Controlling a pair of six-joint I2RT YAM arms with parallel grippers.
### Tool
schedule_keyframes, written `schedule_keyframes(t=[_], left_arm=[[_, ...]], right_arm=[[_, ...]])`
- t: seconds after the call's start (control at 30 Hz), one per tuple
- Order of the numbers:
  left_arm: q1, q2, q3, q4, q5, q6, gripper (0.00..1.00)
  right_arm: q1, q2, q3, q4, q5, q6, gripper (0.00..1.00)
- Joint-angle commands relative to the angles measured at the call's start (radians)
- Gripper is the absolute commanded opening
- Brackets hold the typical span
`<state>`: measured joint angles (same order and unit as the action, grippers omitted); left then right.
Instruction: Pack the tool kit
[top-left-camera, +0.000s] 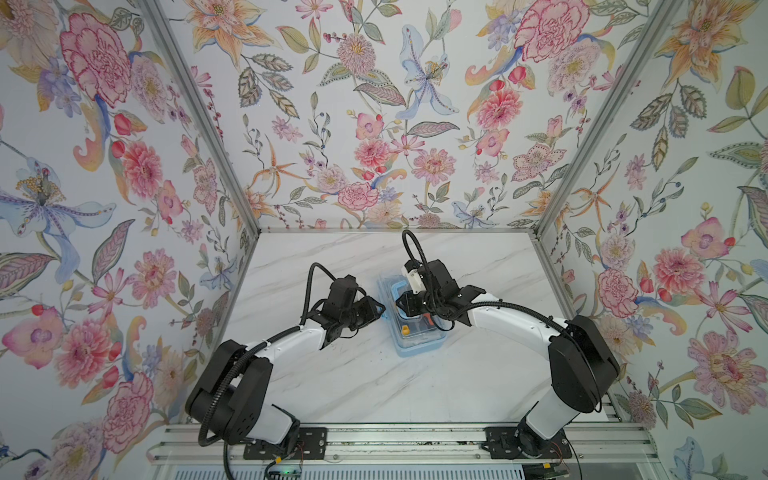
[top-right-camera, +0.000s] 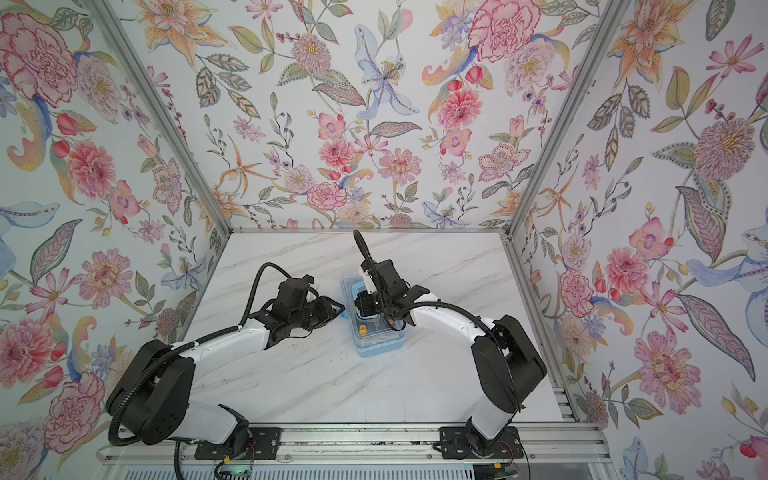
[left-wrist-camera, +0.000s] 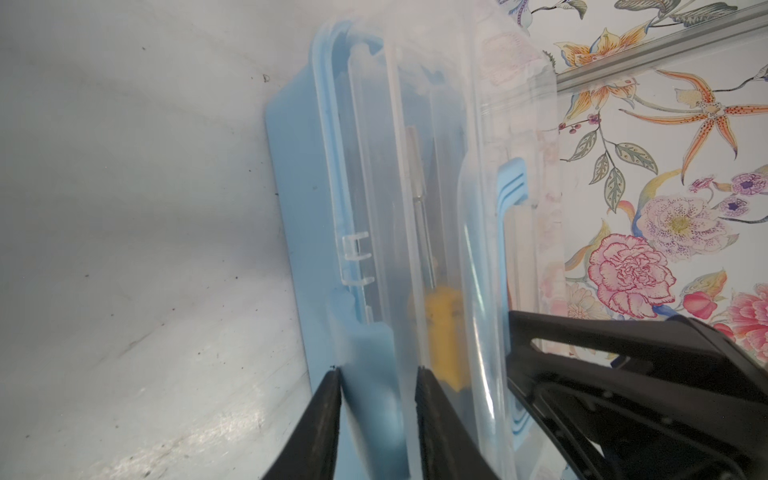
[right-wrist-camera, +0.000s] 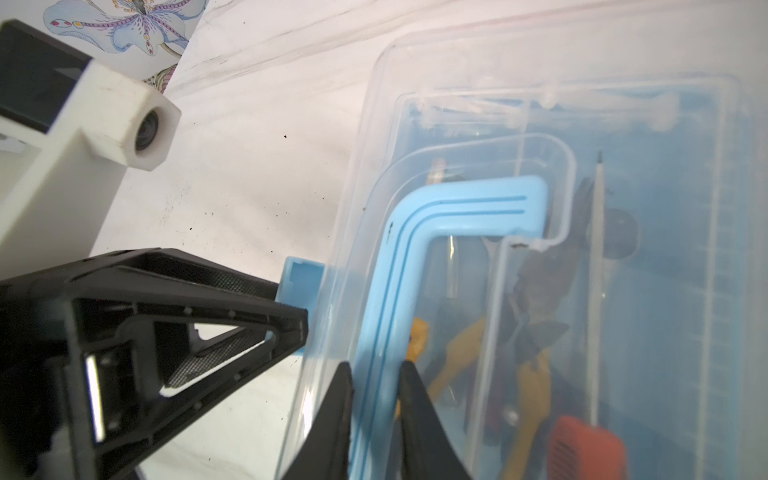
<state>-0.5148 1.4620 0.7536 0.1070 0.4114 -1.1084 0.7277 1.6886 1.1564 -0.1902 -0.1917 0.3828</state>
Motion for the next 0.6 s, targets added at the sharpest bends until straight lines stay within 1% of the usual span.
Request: schedule_keyframes(t=[0.0,0.37,0.57], left_arm=[[-0.01,-0.026,0.027,-0.009,-0.01,0.002,0.34],[-0.01,-0.049,0.026,-0.01,-0.034,0.002,0.35],[-0.014,-0.036,0.021,0.018,-0.025,-0.002,0.32]], right_arm=[[0.022,0.111,-0.092,-0.262,-0.022,-0.001,0.2],[0.023,0.113,-0.089,-0.261,-0.024,-0.003,0.2],[0.024,0.116,-0.09,-0.262,-0.022,-0.005,0.2]])
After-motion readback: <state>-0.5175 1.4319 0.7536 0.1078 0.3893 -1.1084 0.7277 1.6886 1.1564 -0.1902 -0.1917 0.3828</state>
